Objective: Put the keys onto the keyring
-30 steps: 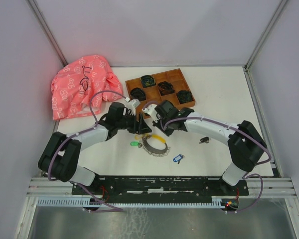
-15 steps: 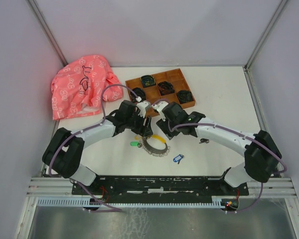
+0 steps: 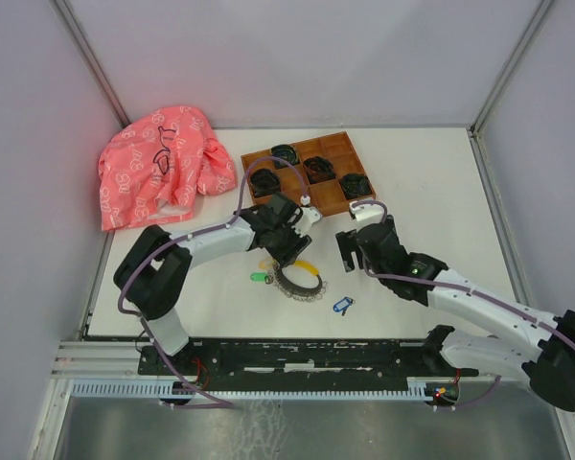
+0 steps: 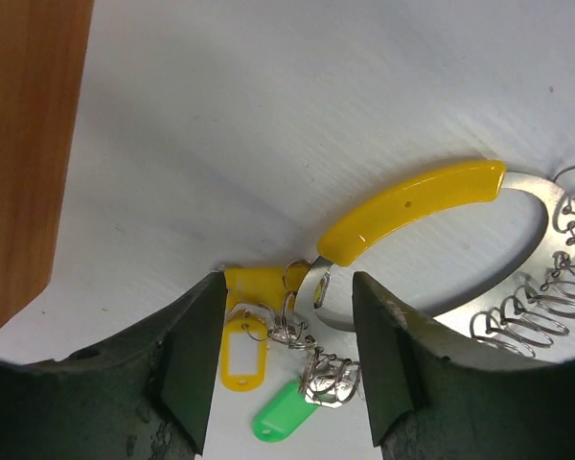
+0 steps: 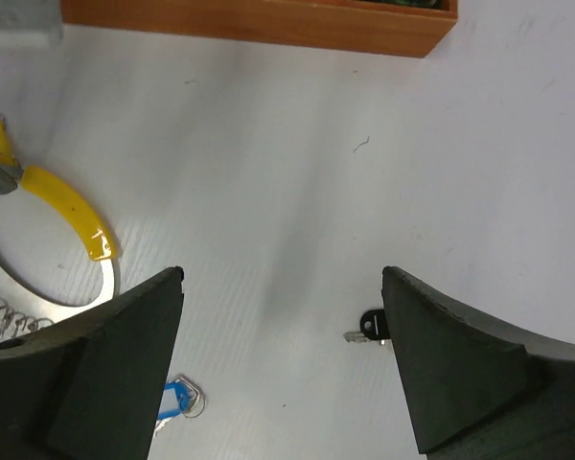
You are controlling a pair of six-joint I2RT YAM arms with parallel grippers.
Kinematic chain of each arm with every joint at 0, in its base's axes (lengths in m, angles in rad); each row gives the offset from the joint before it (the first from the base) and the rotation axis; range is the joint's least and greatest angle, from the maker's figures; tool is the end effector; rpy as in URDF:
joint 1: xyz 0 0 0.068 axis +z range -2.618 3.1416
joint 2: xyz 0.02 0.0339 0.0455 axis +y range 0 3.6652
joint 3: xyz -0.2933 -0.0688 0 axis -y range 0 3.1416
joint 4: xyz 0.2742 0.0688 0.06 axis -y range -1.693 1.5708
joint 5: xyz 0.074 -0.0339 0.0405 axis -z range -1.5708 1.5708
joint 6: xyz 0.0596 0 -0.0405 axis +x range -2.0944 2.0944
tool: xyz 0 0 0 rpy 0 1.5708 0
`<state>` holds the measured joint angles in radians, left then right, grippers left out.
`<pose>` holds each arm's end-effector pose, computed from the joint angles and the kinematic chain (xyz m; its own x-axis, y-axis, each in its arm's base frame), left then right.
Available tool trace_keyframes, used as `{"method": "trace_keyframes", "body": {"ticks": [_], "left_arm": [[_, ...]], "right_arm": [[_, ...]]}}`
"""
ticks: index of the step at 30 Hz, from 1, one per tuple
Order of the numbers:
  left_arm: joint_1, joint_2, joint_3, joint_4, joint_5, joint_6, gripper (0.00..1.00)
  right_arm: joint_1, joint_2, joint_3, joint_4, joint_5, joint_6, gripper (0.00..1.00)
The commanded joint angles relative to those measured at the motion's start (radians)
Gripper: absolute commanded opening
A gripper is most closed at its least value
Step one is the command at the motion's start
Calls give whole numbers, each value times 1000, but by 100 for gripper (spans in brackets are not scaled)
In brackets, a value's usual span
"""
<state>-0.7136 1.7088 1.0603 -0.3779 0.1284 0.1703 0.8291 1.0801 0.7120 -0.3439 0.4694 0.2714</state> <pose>0.2854 -0.2572 0.1723 -0.5189 0.6716 -0.5290 0.7988 0.6013 -0.0202 0.1925 0.1702 0.2464 -0.5395 -0.2349 -0.8086 -0.2923 0.9528 -0.0818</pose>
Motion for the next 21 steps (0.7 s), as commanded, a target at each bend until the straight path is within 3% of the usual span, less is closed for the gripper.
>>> {"method": "trace_keyframes", "body": {"ticks": [1,14,21], "left_arm": [[-29,51,88,-100,-55,140,58],[-90,195,185,-193,-88,215,52],[-90,216,185,-181,-114,167,39]], "right_arm": [[-2,-100,-55,138,114,43,92],[-3,-150,-98,170,114,48,94],[-2,-159,-104,184,89,39,93]]}}
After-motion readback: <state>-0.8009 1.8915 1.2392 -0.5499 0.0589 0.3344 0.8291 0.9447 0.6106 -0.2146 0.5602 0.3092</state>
